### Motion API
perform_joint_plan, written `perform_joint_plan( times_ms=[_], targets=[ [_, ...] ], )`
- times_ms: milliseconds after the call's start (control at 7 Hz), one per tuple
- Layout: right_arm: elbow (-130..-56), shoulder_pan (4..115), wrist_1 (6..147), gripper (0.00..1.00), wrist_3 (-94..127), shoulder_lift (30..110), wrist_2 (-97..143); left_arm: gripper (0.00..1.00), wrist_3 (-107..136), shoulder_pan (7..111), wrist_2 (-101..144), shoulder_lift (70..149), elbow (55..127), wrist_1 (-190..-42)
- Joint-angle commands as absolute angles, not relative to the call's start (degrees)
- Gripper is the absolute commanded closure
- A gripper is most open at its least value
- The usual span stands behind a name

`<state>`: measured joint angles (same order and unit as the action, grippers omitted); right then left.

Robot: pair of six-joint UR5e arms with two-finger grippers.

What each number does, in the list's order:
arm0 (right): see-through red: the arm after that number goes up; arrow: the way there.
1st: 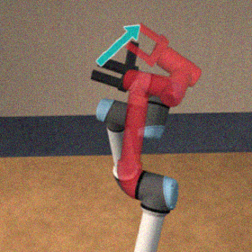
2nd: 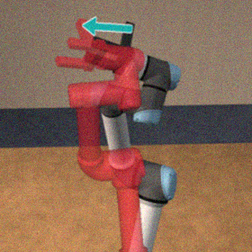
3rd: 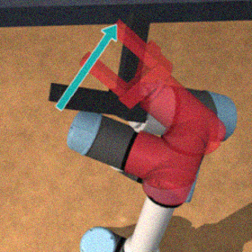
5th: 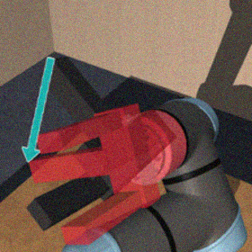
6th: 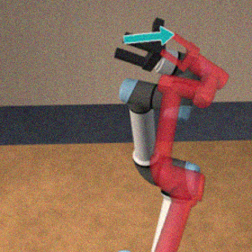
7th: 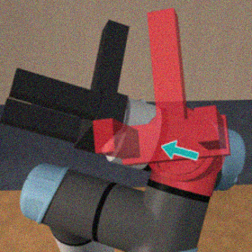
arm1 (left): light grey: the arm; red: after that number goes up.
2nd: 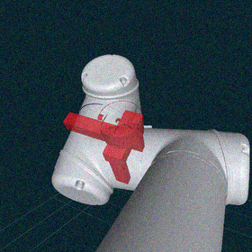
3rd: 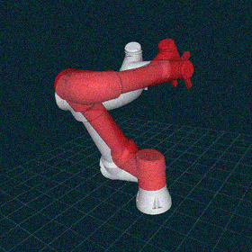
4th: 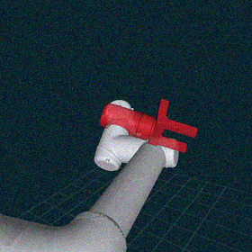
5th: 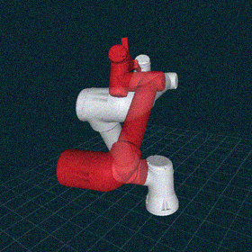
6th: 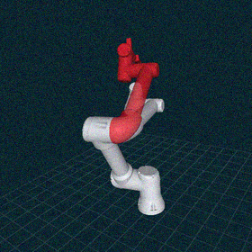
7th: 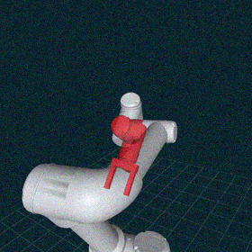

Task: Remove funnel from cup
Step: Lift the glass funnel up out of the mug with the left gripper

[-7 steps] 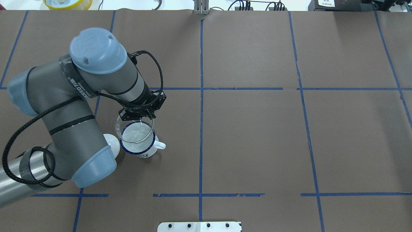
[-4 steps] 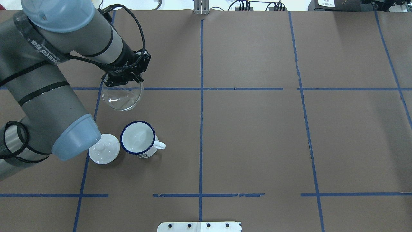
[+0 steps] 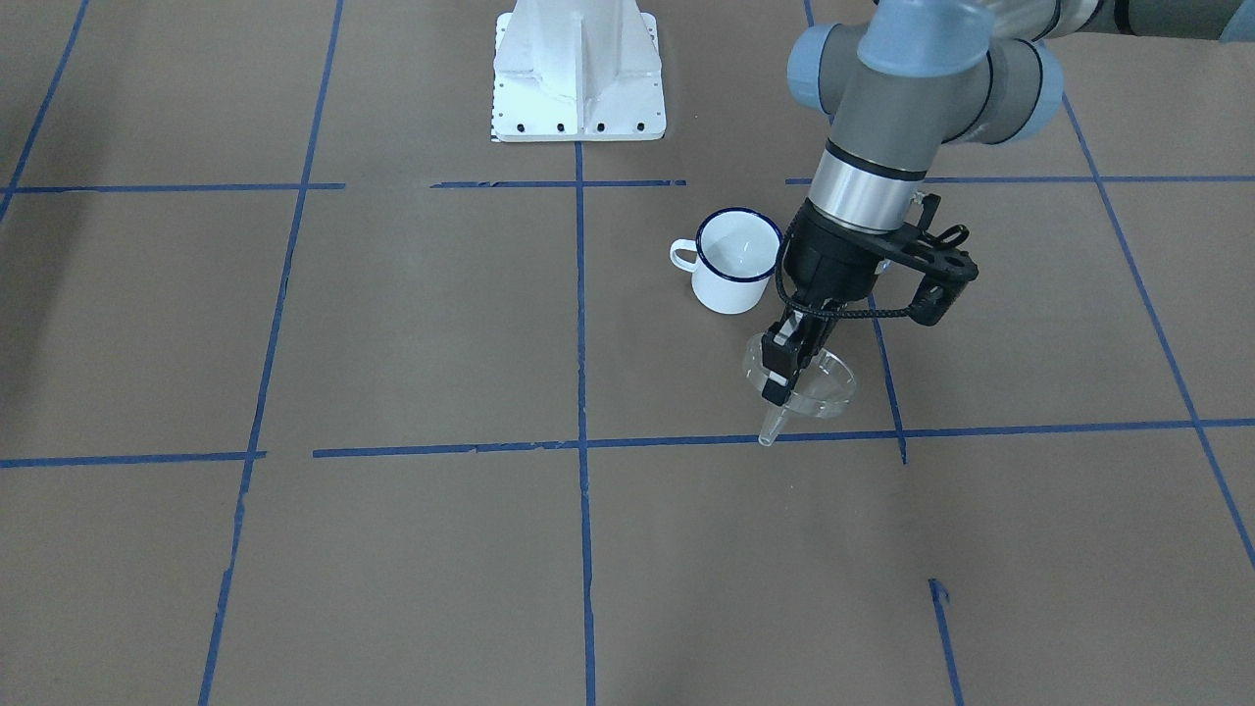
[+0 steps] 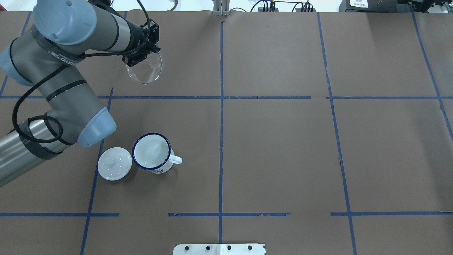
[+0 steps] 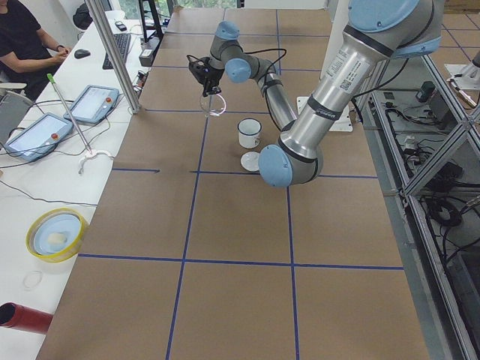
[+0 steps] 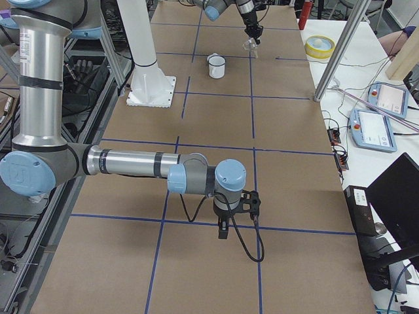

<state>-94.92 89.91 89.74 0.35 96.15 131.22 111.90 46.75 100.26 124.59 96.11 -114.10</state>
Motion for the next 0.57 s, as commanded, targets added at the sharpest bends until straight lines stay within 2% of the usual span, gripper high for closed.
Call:
perform_joint_plan(
  times_ms=[0, 143, 429],
  targets=[
    [-94.92, 89.91, 89.74, 0.0, 0.35, 96.15, 131.22, 1.0, 117.93, 46.67, 96.01, 123.49, 83.38, -135.95],
    [-94.92, 89.91, 89.74, 0.0, 0.35, 96.15, 131.22, 1.0, 118.04, 46.58, 91.45, 123.31, 80.01, -139.71],
    [-94.92, 89.91, 89.74, 0.0, 0.35, 96.15, 131.22, 1.0, 119.26, 46.41, 91.14, 121.48, 78.05, -147.96]
  ],
)
